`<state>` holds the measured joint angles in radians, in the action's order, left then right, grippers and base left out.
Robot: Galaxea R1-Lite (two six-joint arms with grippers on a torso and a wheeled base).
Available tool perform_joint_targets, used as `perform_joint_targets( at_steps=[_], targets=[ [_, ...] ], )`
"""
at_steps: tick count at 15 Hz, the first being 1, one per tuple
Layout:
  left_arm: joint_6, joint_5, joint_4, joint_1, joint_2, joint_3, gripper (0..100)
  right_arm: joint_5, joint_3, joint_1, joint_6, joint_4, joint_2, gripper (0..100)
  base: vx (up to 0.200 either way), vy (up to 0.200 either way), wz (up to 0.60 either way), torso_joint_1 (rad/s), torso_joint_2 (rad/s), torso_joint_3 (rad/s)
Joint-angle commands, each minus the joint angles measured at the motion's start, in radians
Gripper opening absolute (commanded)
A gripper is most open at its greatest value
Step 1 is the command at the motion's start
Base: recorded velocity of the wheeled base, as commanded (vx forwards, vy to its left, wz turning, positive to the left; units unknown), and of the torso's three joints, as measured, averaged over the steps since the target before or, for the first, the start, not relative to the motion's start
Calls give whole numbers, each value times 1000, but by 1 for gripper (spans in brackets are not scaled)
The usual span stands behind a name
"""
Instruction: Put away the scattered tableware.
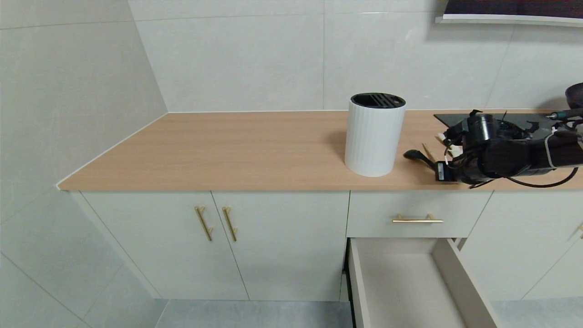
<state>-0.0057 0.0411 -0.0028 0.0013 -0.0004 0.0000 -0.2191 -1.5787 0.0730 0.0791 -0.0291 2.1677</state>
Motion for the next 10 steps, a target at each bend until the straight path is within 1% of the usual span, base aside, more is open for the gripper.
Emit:
perform_joint_targets(
  at_steps=[1,3,4,9,10],
  targets=[
    [-2,0,0,0,0,0,100,0,3,-1,7,0,-28,0,0,0,0,0,0,0],
    [0,0,0,0,0,0,100,1,49,-1,54,0,-106,0,0,0,0,0,0,0],
    [0,0,0,0,0,0,100,6,100,-1,70,0,-170,0,0,0,0,0,0,0],
    [0,0,0,0,0,0,100,32,419,14,73,0,-516,0,0,0,0,0,0,0],
    [0,0,0,0,0,0,100,63,480,14,71,-6,-585,0,0,0,0,0,0,0]
  ],
)
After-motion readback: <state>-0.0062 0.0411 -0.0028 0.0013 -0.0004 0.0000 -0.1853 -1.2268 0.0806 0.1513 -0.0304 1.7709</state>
